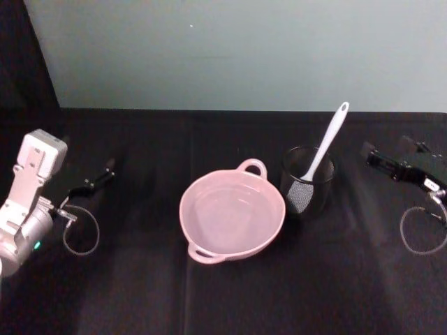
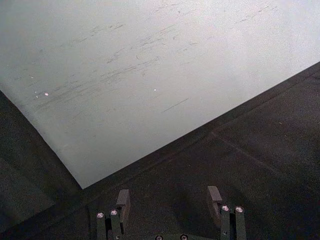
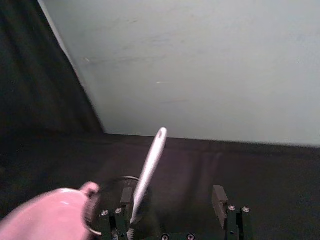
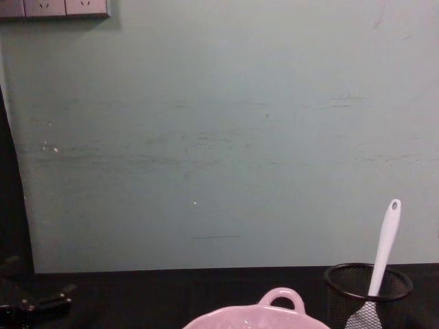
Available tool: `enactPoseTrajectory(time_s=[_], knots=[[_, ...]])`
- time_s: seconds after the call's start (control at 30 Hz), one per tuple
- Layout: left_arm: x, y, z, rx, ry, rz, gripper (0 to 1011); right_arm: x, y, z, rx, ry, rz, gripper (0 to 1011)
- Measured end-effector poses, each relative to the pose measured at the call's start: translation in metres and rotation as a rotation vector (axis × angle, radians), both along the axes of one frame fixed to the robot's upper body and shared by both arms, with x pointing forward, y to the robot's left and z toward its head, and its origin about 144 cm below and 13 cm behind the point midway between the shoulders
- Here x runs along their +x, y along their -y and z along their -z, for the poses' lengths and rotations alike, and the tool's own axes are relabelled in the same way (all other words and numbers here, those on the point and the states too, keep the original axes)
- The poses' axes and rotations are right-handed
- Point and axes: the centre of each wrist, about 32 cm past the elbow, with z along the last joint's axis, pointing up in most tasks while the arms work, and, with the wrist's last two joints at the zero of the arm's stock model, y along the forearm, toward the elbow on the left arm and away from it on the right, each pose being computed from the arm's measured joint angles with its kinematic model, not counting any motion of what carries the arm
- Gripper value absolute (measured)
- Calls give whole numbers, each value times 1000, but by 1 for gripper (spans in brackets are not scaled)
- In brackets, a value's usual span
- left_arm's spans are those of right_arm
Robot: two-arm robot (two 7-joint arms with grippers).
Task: Use the one hand to pick up the spoon and stir the clear water in the bowl.
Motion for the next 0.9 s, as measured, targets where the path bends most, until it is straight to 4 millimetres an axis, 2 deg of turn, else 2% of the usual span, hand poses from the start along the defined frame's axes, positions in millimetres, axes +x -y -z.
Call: enactPoseTrajectory(time_s=[0.13, 0.4, 0.53, 0.9], knots=[[0, 0, 0, 0, 0, 0, 1011, 15, 0, -4, 172, -103, -48, 1003], [0, 0, 0, 0, 0, 0, 1011, 44, -7, -1, 337, -194, -80, 1003], [0, 0, 0, 0, 0, 0, 1011, 60, -12, 4, 371, -220, -81, 1003], [0, 0, 0, 0, 0, 0, 1011, 81, -24, 10, 369, -196, -99, 1003]])
